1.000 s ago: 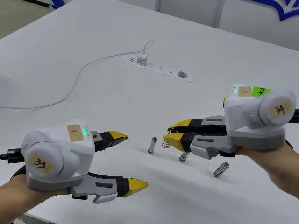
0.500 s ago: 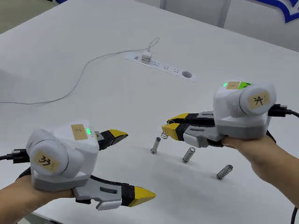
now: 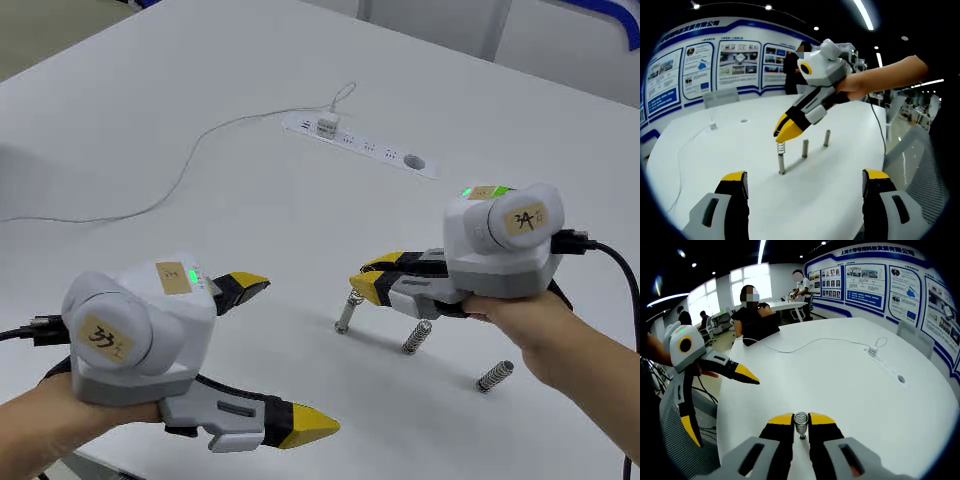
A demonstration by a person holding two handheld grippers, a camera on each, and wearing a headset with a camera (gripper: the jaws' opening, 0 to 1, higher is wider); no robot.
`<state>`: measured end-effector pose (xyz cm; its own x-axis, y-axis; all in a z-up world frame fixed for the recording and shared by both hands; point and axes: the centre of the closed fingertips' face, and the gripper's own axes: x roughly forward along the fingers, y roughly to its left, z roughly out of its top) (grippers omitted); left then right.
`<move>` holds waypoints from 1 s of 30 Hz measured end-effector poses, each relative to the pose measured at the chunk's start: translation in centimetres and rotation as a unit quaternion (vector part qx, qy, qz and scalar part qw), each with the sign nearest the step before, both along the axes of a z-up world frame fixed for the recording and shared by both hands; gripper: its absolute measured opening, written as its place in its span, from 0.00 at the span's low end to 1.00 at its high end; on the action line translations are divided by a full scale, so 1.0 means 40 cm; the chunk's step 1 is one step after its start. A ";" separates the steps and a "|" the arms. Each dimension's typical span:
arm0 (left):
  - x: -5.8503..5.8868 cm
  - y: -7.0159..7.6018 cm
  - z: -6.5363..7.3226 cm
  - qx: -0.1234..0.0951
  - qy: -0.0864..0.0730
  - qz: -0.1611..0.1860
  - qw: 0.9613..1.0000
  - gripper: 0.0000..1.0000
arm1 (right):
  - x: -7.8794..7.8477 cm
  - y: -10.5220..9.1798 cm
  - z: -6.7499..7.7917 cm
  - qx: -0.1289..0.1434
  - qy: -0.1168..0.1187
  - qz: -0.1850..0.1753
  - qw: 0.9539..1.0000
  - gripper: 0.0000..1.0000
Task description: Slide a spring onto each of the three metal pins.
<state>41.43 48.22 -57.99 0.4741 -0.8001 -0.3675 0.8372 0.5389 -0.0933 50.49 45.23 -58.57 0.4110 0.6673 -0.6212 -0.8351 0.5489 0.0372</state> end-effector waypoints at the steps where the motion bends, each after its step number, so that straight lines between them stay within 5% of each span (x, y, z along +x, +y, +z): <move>1: 0.000 -0.002 0.000 -0.001 0.001 0.000 1.000 0.98 | 0.000 0.000 -0.003 -0.001 0.001 0.000 1.000 0.11; 30: -0.003 0.013 -0.033 0.012 0.017 0.006 1.000 1.00 | -0.020 0.010 -0.144 -0.049 0.040 0.009 0.998 0.12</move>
<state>41.30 48.75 -59.30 0.4709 -0.7847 -0.4032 0.8270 0.5517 -0.1079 49.68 45.64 -64.31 0.3460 0.6085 -0.7142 -0.8418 0.5375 0.0502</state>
